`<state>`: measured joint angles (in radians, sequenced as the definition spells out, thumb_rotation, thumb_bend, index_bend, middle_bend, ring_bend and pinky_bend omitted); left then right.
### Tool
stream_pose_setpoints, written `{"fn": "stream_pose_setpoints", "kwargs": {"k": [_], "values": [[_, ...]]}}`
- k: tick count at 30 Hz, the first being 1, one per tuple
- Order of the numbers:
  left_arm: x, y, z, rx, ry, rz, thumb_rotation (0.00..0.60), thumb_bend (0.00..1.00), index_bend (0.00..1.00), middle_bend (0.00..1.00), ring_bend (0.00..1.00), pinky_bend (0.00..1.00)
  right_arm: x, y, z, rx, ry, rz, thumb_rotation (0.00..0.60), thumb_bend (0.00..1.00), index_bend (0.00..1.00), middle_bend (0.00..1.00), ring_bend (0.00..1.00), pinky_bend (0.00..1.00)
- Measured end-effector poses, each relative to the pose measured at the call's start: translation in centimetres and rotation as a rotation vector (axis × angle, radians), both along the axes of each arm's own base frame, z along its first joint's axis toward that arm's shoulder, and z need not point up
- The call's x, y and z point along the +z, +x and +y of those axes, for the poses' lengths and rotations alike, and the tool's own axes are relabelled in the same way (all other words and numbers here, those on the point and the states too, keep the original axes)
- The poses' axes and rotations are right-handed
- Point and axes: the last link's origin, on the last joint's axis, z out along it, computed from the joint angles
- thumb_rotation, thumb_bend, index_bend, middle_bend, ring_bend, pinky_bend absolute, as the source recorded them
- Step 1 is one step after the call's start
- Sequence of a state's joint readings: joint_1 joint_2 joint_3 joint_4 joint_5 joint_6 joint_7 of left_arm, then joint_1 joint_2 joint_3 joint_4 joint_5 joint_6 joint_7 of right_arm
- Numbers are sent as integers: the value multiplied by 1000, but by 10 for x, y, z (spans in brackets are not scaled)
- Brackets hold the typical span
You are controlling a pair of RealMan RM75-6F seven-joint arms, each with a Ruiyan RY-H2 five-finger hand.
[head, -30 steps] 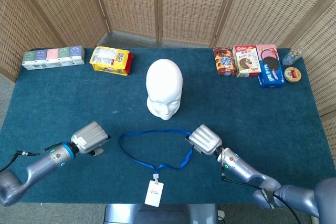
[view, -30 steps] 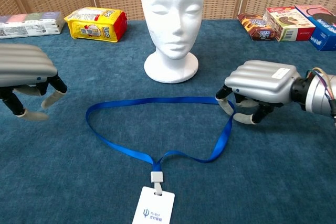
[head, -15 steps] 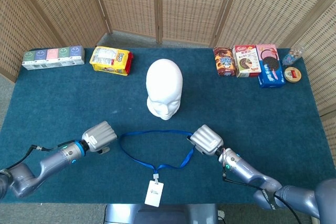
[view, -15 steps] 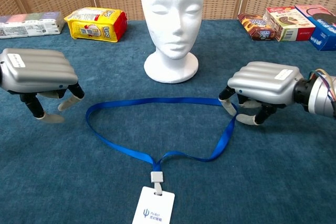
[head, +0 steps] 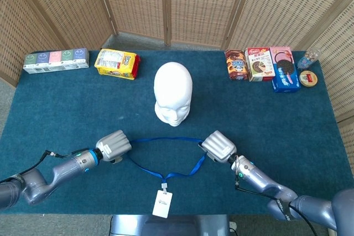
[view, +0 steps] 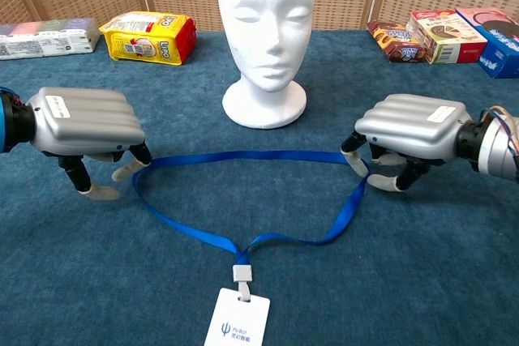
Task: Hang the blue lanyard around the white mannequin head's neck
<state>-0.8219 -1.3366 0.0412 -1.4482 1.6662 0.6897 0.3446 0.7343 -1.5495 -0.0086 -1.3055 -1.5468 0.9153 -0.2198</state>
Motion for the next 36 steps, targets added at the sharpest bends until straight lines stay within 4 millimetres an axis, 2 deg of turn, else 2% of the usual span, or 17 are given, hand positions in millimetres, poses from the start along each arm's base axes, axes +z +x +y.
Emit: {"fn": "stream_pose_setpoints", "kwargs": {"k": [11,36], "values": [[-5,5,1,-2,3,-7,444,303,462,1000,1000,1000,1,-1,0,-5,-4,-2,600,481,589,1000,1000,1000],[-10,10,0,36,-21,-45,440,303,442,1000,1000,1000,3,-5,1,-16,-12,-5,600,481,589,1000,1000,1000]]}}
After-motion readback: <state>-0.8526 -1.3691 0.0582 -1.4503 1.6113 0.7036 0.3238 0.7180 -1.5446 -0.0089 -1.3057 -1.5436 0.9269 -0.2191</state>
